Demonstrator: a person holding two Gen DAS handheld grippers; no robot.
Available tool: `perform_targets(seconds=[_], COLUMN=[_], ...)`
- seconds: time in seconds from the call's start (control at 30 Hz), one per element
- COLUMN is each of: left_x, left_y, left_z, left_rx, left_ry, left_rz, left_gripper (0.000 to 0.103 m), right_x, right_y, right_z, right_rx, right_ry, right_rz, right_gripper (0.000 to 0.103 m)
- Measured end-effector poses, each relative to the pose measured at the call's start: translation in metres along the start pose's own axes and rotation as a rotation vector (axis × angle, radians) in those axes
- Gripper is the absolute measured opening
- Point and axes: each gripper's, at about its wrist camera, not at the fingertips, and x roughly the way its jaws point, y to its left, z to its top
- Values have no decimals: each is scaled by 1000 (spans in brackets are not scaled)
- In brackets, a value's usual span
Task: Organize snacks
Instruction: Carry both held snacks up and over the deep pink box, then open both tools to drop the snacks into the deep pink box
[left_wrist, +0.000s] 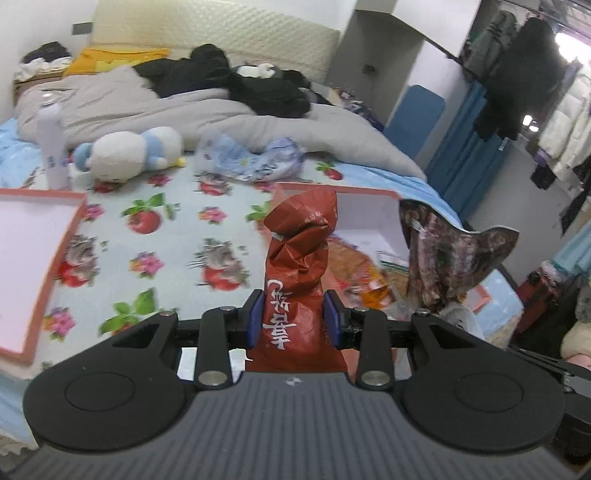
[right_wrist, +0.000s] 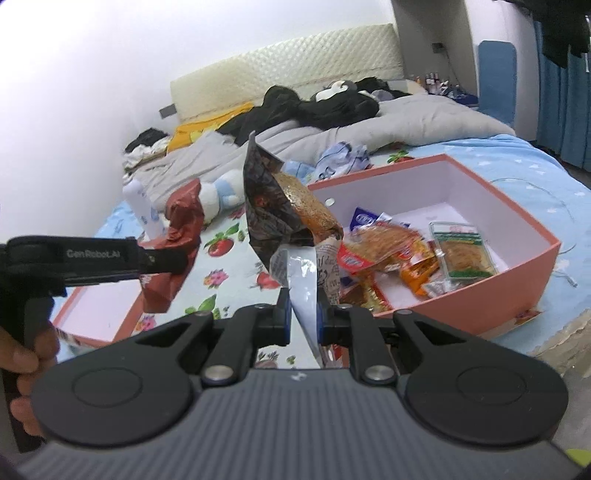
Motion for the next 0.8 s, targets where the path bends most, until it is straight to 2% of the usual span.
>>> perform_targets(seconds=[0.17,0.43,0.8], left_x=[26,86,193], left_y=[-31,-70,-90], left_z=[12,34,71], left_rx=[28,68,61], left_ry=[20,57,126], left_rz=[-41,-59,-15], left_gripper=[40,40,40], right_x=[5,37,120], right_y=[-24,-78,-137], right_z=[14,43,61], right_rx=[-5,38,68], right_ry=[-38,-62,27], right_rz=[-42,-92,-93], right_gripper=[15,16,16])
